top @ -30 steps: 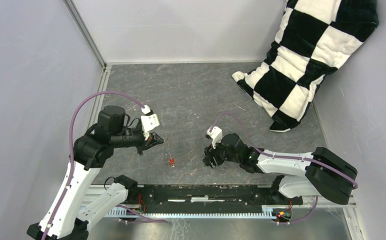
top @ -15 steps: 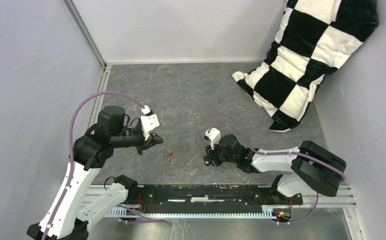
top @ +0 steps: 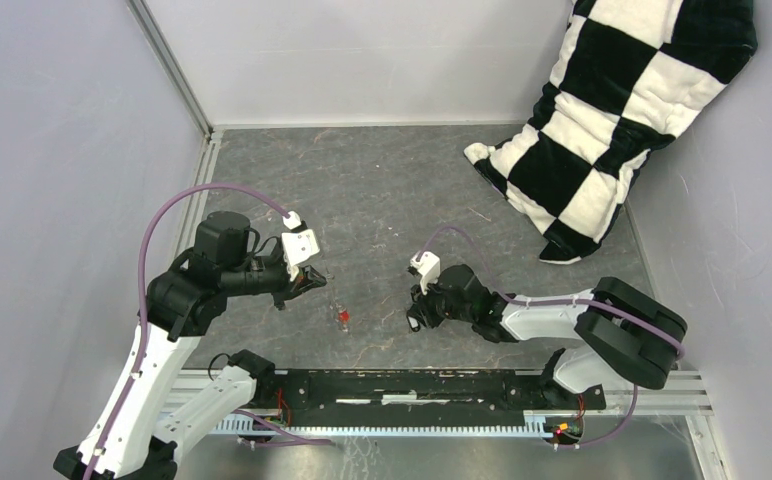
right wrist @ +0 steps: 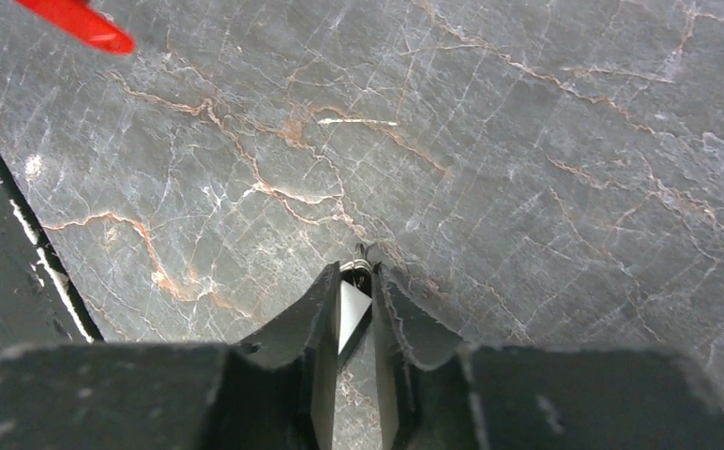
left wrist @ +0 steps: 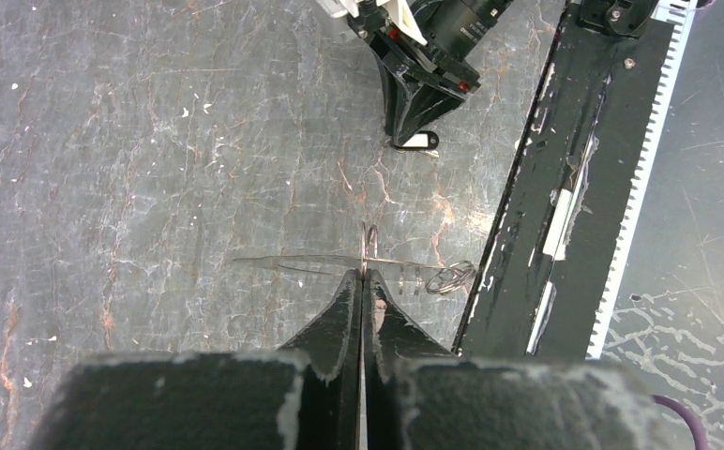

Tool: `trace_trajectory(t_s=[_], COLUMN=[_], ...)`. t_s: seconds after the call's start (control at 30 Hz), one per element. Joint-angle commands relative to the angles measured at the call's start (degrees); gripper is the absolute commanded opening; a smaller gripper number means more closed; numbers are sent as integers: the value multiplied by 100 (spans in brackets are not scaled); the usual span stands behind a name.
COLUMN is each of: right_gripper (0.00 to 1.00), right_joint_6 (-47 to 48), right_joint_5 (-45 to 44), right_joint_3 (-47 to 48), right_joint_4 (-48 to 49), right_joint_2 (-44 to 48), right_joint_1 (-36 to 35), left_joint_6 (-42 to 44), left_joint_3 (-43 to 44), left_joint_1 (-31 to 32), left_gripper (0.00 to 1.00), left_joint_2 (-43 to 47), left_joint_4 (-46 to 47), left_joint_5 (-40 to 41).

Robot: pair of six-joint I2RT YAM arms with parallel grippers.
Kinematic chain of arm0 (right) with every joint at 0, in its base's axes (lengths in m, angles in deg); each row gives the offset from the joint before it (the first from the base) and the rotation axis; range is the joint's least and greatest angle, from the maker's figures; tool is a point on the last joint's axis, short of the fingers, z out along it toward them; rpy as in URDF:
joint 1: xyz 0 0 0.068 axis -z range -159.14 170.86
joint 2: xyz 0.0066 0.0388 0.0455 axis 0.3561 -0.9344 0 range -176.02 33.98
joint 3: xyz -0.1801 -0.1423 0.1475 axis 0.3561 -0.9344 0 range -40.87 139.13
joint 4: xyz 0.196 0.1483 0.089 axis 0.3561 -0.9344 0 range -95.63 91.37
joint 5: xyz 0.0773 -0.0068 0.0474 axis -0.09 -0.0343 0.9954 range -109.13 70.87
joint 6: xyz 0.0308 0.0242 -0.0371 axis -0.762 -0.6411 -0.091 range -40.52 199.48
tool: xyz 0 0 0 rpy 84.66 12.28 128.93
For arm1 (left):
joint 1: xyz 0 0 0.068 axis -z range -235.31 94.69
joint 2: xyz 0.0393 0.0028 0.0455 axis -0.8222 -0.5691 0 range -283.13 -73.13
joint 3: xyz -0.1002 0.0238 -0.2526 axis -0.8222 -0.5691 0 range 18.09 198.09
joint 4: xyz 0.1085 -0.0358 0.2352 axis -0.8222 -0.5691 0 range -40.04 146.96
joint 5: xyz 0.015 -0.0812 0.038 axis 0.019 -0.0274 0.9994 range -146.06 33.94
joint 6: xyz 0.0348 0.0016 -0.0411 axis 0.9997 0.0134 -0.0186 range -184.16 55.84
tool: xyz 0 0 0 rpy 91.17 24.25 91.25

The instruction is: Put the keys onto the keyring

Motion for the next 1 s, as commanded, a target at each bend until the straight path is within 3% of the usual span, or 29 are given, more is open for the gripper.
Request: trace_trajectory(t_s=[0.0,0.3,0.73,0.97], right_gripper=[21,0,0,0], right_joint_6=[-31,-31,1,-6], right_joint_5=[223,386,639,487], right_joint_3=[226,195,220,983], right_joint_4=[393,414,350,-688], right_joint_2=[-126,-265,618,1456], right_joint_1=[43,105,115,-318], left_joint_6=[163,165,1,-272], left_joint_3=[130,132,14,-130], left_joint_1=[-6,-6,-3,-6], left_gripper=[2,2,2,2], left_joint_2=[57,61,44,-44], left_joint_4=[46,23,89,219], left_joint_5=[-31,-6,-62,-118])
